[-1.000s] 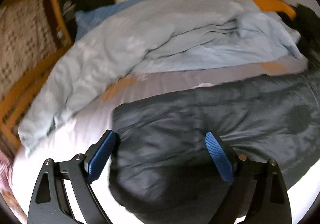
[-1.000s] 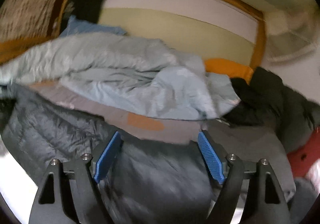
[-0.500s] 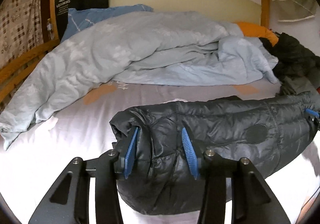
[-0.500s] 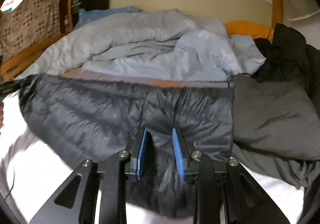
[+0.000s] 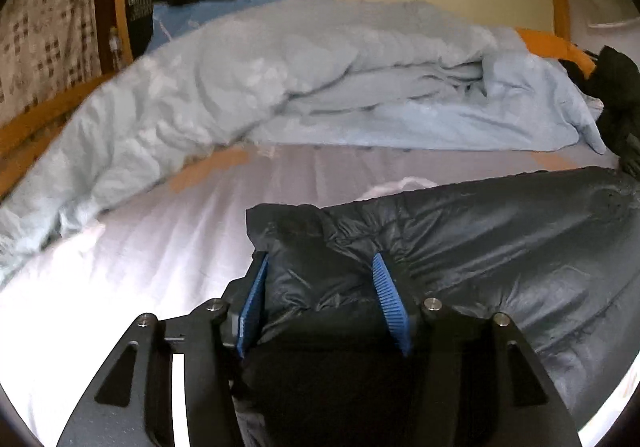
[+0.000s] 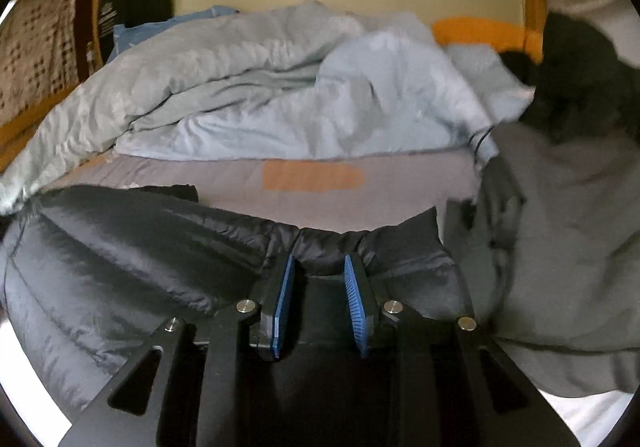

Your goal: Fold large clothes

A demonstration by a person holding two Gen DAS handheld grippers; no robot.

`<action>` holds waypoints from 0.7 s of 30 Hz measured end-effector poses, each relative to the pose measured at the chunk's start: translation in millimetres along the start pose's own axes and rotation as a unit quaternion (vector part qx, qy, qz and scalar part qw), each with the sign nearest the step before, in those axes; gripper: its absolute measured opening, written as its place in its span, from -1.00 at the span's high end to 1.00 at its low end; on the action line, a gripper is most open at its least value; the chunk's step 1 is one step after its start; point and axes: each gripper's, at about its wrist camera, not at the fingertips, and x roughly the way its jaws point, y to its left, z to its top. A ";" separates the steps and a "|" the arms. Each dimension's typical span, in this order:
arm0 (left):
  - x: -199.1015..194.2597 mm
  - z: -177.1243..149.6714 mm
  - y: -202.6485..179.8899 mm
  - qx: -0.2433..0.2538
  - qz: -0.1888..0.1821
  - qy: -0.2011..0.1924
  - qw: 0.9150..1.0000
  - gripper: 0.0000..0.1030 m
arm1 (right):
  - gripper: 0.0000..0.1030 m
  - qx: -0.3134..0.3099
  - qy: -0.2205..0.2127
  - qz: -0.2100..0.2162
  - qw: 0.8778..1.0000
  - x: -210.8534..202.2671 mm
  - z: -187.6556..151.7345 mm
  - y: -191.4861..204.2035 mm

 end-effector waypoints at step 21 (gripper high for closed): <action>21.4 -3.8 7.9 -0.028 0.002 0.045 0.999 -0.24 | 0.45 0.021 0.044 0.016 0.999 22.5 -1.5 -5.9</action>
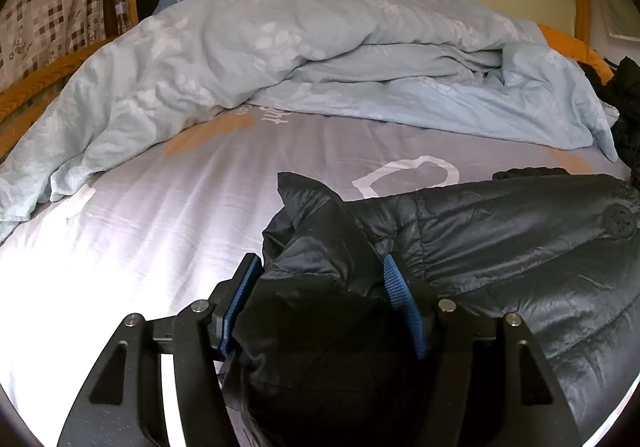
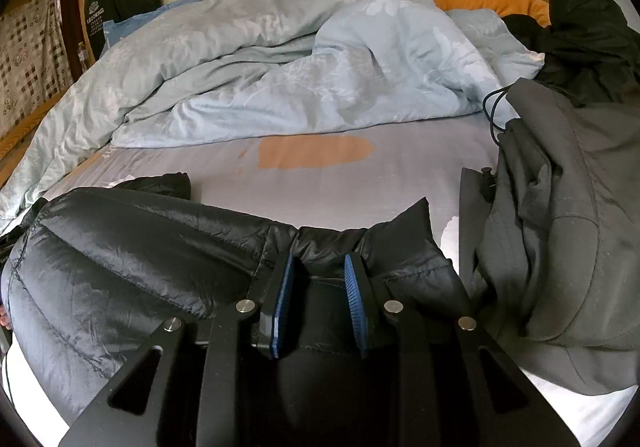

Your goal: Fold large clothes

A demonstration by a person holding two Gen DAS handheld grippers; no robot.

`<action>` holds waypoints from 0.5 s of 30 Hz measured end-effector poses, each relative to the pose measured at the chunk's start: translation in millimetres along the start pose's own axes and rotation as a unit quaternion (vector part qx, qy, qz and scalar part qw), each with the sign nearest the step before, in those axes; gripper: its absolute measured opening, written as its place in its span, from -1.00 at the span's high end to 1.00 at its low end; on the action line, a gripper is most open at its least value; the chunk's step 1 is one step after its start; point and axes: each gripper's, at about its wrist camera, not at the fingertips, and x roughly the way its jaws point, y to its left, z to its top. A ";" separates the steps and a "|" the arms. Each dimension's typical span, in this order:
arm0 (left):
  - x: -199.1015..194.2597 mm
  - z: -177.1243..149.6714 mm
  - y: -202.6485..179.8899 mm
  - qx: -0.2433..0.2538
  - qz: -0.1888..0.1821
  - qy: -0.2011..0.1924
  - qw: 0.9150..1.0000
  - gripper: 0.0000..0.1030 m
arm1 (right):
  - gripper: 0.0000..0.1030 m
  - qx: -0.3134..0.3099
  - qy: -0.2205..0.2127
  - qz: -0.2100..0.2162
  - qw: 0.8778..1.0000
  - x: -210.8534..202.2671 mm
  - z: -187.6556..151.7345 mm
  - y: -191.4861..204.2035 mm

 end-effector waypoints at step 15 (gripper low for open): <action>-132.7 30.4 -18.0 -0.017 -0.068 -0.199 0.978 0.13 | 0.44 -0.027 -0.064 0.014 0.997 -71.6 35.4 27.3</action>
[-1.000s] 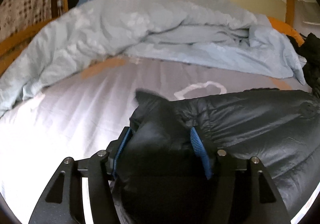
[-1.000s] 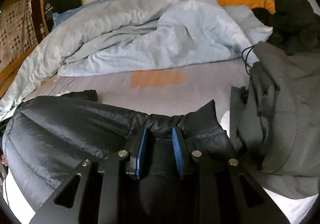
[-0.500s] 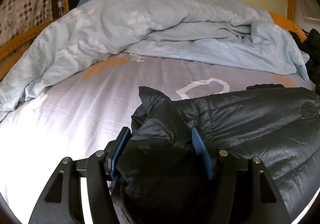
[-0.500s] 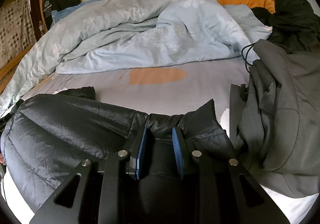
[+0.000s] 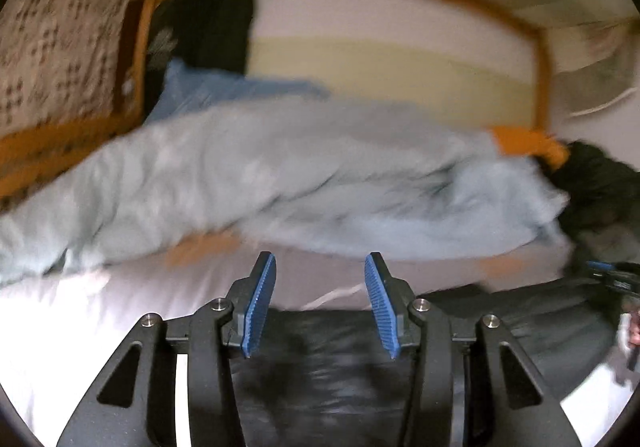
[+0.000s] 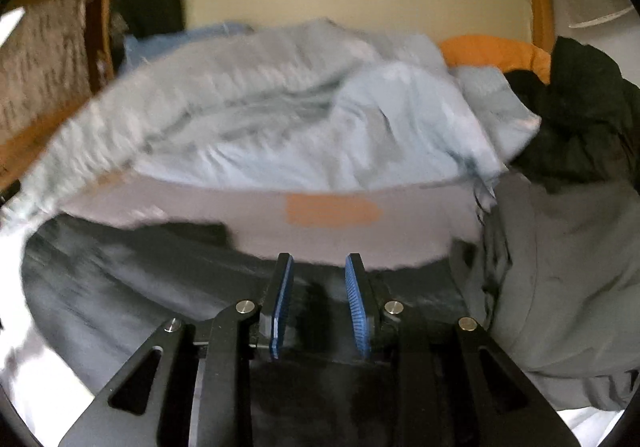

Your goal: Fold large clothes

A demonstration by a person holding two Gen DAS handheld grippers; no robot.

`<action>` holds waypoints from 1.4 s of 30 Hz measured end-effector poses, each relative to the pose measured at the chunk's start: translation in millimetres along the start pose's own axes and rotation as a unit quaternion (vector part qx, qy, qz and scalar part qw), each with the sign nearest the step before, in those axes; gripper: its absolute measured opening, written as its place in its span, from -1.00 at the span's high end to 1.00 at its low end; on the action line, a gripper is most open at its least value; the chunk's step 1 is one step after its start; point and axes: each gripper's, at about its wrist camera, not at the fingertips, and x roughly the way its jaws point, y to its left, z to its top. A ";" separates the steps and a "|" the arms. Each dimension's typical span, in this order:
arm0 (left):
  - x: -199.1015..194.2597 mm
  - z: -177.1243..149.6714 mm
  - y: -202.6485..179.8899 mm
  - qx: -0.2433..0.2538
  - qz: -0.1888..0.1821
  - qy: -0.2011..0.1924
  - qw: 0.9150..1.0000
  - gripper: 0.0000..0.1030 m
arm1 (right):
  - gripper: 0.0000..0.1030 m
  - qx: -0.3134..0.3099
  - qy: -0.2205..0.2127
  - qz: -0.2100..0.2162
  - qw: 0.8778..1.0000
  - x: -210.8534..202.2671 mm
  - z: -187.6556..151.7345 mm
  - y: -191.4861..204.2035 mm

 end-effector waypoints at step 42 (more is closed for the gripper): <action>61.7 -123.9 -93.8 -0.123 -0.160 0.240 0.950 0.88 | 0.44 -0.003 0.228 0.060 0.972 103.5 -23.2 160.1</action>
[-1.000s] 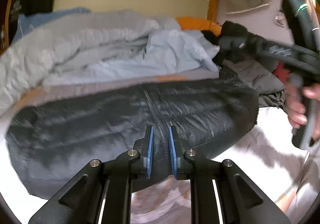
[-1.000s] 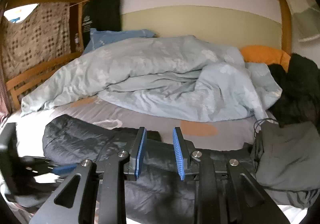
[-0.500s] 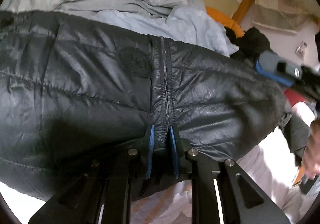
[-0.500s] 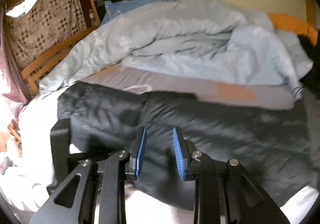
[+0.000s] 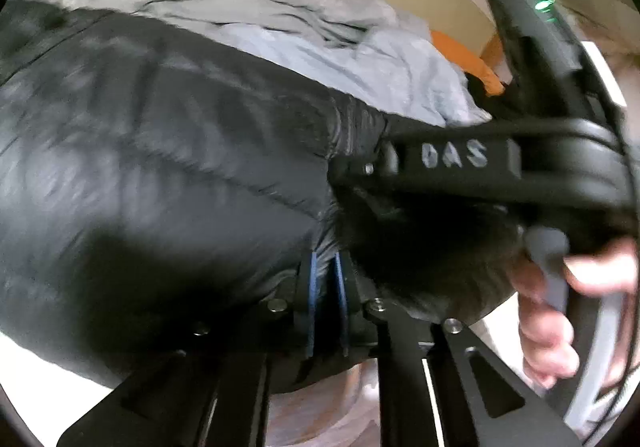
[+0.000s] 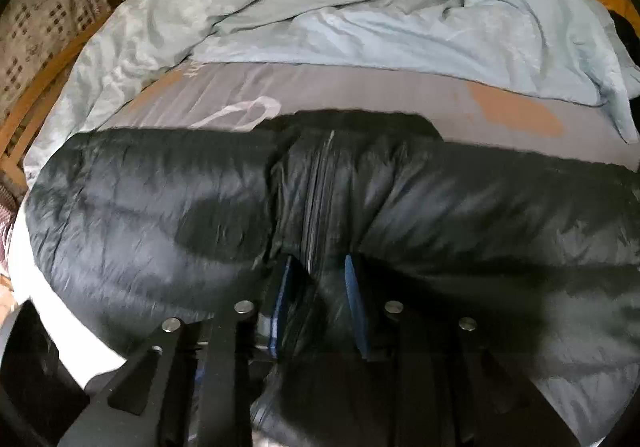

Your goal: Fold large clothes

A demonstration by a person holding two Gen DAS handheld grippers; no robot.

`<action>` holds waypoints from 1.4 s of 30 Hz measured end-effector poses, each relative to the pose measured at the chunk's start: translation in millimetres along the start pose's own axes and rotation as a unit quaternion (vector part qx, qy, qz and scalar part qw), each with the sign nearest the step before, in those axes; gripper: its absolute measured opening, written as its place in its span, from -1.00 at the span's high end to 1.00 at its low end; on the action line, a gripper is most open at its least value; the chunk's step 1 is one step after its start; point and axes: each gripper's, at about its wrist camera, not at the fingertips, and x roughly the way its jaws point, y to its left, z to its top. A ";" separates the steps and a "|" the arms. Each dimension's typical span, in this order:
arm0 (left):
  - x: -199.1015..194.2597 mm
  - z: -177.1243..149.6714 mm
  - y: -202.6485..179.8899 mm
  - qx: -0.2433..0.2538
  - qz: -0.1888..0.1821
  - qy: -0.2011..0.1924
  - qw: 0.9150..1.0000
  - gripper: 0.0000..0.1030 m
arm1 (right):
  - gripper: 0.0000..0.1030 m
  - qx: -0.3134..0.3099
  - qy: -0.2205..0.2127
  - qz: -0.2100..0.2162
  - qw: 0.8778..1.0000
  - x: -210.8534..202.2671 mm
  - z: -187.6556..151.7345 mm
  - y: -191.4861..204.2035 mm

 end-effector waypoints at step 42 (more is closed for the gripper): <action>-0.7 2.3 5.0 -0.001 0.003 0.018 1.000 0.93 | 0.22 0.346 -0.249 0.104 0.899 -68.4 -105.7 -186.6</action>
